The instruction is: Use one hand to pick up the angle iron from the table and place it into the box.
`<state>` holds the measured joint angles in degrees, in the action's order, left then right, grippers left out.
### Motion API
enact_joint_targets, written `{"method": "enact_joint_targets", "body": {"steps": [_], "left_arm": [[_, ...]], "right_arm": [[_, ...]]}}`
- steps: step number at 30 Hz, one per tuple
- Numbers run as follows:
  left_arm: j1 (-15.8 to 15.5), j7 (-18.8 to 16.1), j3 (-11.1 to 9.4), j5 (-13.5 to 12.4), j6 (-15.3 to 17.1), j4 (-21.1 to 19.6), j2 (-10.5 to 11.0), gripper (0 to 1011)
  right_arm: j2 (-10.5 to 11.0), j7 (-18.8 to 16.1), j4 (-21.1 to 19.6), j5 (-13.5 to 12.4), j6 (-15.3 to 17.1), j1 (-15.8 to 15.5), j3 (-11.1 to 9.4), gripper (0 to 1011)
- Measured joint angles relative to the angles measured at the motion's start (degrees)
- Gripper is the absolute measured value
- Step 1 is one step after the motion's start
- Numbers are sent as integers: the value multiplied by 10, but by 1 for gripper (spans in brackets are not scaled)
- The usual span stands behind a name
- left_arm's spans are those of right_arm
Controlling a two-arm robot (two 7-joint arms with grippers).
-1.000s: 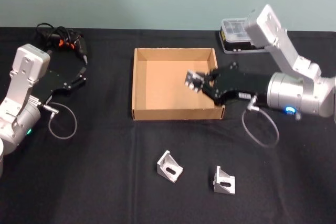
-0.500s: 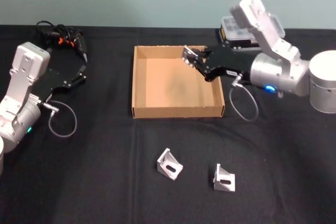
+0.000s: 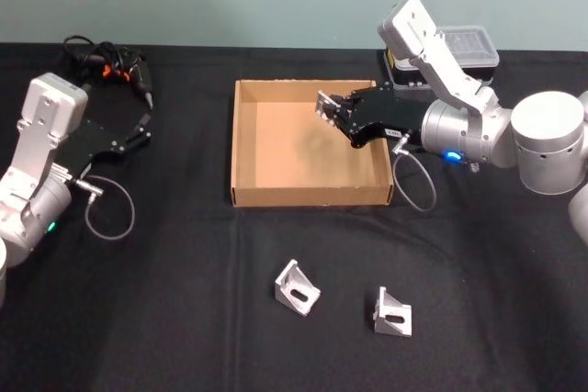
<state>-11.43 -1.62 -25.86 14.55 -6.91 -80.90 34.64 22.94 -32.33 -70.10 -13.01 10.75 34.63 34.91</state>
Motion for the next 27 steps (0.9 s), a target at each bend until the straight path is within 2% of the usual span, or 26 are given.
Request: {"method": "enact_joint_targets", "body": {"steps": [11, 23, 26, 27], "left_arm": [[0, 0, 0, 0, 0, 0, 0, 1000], [0, 0, 0, 0, 0, 0, 0, 1000], [0, 0, 0, 0, 0, 0, 0, 1000], [0, 0, 0, 0, 0, 0, 0, 1000]], "right_arm": [[-21, -8, 53, 20, -11, 12, 3, 94], [-29, -10, 75, 34, -13, 14, -3, 94], [-30, -10, 77, 36, -13, 13, -4, 139], [-30, -10, 77, 37, -13, 12, -5, 190]]}}
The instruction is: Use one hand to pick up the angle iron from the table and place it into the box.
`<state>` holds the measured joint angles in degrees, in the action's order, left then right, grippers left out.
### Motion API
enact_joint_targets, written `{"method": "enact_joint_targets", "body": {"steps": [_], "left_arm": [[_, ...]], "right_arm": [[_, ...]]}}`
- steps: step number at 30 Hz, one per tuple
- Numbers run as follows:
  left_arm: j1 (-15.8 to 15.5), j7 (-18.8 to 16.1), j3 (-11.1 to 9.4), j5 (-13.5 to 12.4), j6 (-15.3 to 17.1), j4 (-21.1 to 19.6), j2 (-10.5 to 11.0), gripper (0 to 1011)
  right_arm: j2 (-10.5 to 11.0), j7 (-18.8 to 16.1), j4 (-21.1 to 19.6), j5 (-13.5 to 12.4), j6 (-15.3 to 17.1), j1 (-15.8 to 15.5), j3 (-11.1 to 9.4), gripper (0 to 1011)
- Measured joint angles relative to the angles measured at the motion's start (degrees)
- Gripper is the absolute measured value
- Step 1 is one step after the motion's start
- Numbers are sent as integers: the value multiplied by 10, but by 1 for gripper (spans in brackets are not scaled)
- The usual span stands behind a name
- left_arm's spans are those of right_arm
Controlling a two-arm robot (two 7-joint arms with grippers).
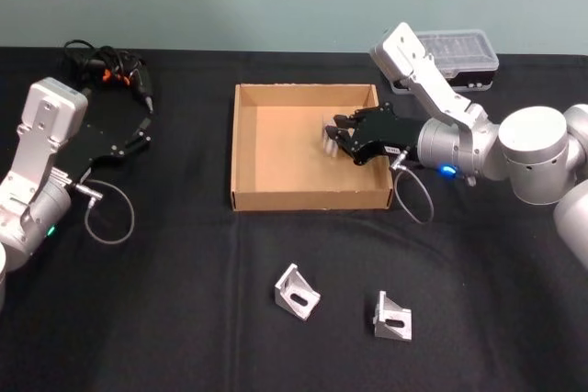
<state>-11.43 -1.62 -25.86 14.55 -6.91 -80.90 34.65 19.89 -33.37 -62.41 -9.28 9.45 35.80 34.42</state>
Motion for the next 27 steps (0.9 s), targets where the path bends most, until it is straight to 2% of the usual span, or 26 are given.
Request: {"method": "enact_joint_targets", "body": {"steps": [6, 12, 13, 16, 19, 23, 27], "left_arm": [[0, 0, 0, 0, 0, 0, 0, 1000], [0, 0, 0, 0, 0, 0, 0, 1000], [0, 0, 0, 0, 0, 0, 0, 1000], [0, 0, 0, 0, 0, 0, 0, 1000], [0, 0, 0, 0, 0, 0, 0, 1000], [0, 0, 0, 0, 0, 0, 0, 1000], [0, 0, 0, 0, 0, 0, 0, 1000]], "right_arm": [[-1, 1, -3, 2, 3, -5, -4, 341], [-2, 2, -7, 4, 3, -7, -8, 563], [-2, 2, -7, 5, 2, -7, -9, 563], [-3, 2, -7, 6, 1, -7, -10, 684], [-4, 1, -6, 7, 0, -7, -11, 738], [-4, 0, -6, 7, -2, -7, -12, 888], [-5, 0, -7, 7, -4, -7, -14, 984]]}}
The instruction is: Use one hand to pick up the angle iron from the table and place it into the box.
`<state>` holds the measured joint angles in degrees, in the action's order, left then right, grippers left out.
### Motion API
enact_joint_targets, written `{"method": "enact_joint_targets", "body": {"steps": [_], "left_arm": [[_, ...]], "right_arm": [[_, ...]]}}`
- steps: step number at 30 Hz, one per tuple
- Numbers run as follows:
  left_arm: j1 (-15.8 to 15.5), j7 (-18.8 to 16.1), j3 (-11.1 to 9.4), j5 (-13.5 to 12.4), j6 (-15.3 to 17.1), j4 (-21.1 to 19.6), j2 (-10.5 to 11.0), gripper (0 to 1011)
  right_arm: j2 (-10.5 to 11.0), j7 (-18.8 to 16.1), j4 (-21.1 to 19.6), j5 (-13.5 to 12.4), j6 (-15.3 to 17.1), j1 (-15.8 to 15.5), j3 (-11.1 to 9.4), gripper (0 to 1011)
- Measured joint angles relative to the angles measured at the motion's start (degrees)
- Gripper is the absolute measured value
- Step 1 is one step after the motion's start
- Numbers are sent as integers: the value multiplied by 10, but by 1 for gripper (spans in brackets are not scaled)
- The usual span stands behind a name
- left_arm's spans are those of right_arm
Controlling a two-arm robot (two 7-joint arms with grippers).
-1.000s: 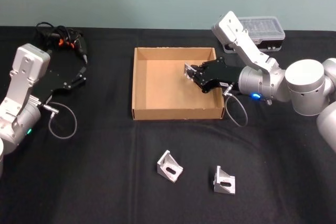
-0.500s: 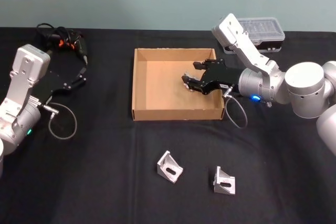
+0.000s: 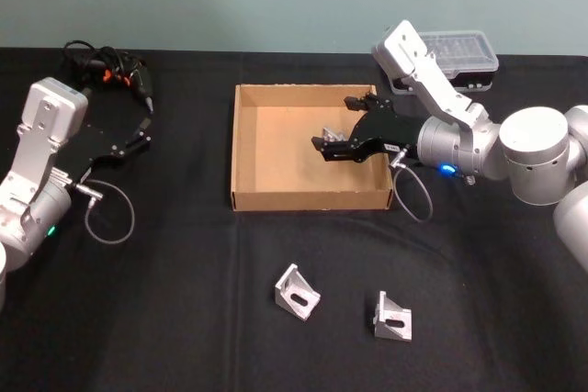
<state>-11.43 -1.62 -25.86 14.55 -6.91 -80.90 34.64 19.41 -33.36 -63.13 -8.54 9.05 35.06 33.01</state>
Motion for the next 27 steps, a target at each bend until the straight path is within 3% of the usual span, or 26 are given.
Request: {"method": "enact_joint_targets", "body": {"steps": [9, 15, 18, 20, 21, 27], "left_arm": [[0, 0, 0, 0, 0, 0, 0, 1000], [0, 0, 0, 0, 0, 0, 0, 1000], [0, 0, 0, 0, 0, 0, 0, 1000], [0, 0, 0, 0, 0, 0, 0, 1000], [0, 0, 0, 0, 0, 0, 0, 1000], [0, 0, 0, 0, 0, 0, 0, 1000]], "right_arm": [[7, 3, -37, -10, -3, -8, -15, 1002], [31, -6, -103, -30, 1, -20, -30, 1002], [50, -18, -141, -43, 8, -29, -35, 1002], [74, -30, -184, -60, 22, -43, -40, 1002], [74, -30, -184, -60, 22, -43, -40, 1002], [131, -49, -280, -102, 59, -83, -57, 1002]]}}
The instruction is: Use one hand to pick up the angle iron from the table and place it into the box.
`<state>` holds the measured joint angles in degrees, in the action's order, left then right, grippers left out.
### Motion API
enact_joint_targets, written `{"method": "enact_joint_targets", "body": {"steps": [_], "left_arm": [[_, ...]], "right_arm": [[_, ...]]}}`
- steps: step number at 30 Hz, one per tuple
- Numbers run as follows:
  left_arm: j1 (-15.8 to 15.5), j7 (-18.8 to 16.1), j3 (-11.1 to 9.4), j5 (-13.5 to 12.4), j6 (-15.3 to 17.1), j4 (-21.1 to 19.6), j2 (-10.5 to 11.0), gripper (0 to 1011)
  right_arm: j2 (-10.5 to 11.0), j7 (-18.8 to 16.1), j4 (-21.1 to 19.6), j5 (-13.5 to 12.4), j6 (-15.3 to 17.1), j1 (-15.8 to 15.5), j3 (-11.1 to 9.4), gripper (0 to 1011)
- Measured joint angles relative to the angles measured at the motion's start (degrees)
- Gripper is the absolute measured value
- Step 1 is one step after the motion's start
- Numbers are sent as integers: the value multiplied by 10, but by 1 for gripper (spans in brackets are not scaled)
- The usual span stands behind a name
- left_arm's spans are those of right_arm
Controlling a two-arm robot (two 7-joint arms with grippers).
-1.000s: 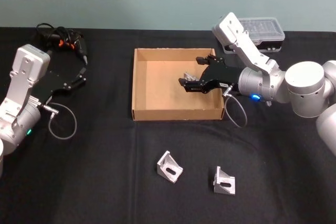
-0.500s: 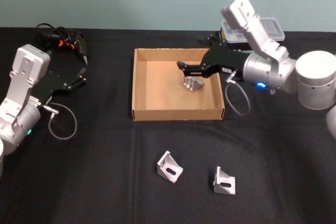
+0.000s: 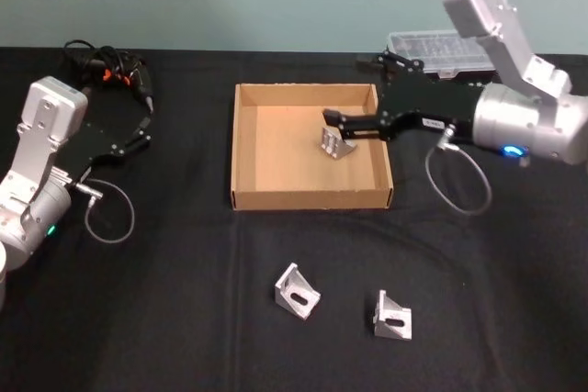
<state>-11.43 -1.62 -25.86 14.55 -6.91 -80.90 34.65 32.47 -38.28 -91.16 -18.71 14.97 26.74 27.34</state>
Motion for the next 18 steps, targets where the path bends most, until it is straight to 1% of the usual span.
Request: {"method": "enact_joint_targets", "body": {"steps": [3, 4, 6, 7, 9, 10, 13, 14, 18], "left_arm": [[0, 0, 0, 0, 0, 0, 0, 1000], [0, 0, 0, 0, 0, 0, 0, 1000], [0, 0, 0, 0, 0, 0, 0, 1000], [0, 0, 0, 0, 0, 0, 0, 1000], [0, 0, 0, 0, 0, 0, 0, 1000], [0, 0, 0, 0, 0, 0, 0, 1000], [0, 0, 0, 0, 0, 0, 0, 1000], [0, 0, 0, 0, 0, 0, 0, 1000], [0, 0, 0, 0, 0, 0, 0, 1000]], "right_arm": [[17, -3, -27, -12, 10, -13, -5, 1002], [28, -4, -43, -18, 16, -21, -8, 1003], [39, -5, -59, -25, 22, -30, -10, 1002], [48, -6, -71, -32, 26, -36, -11, 1002], [56, -9, -81, -37, 30, -43, -12, 1002], [64, -12, -90, -44, 33, -49, -12, 1002], [76, -19, -101, -52, 39, -58, -9, 1003], [83, -24, -107, -58, 43, -64, -7, 1002], [103, -39, -119, -71, 52, -75, 2, 1002]]}}
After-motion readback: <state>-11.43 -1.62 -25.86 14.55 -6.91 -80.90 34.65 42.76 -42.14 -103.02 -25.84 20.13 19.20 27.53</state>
